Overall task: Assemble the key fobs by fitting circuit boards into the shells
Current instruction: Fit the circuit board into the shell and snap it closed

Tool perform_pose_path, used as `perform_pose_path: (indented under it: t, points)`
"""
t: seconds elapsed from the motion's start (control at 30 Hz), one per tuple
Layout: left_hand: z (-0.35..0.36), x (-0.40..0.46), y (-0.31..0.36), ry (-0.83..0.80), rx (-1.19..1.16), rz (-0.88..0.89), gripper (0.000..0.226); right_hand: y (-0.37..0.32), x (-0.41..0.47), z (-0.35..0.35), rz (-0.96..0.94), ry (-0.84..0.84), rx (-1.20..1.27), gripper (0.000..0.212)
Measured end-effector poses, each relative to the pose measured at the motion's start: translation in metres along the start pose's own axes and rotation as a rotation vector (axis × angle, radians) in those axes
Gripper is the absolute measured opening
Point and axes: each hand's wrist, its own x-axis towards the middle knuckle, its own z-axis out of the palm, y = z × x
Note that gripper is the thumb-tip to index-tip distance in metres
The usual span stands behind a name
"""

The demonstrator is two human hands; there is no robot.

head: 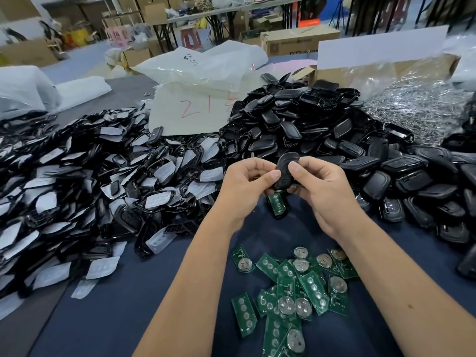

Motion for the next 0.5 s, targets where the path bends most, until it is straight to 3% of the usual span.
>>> perform_pose_path:
  t: [0.1,0.3,0.5]
  points:
    - [0.0037,-0.0005,-0.0025,-0.001,-0.038,-0.046,0.003,-0.0004,-0.0013,0.0003,0.041,0.008,0.126,0.015]
    - [0.0073,0.0000,-0.0026,0.016,-0.051,-0.076,0.007,-0.0004,0.0003,0.0025,0.093,0.116,0.263,0.030]
    - [0.0101,-0.0006,-0.0027,0.032,-0.042,-0.067,0.004,0.0009,0.0012,-0.0018,0.097,0.134,0.329,0.022]
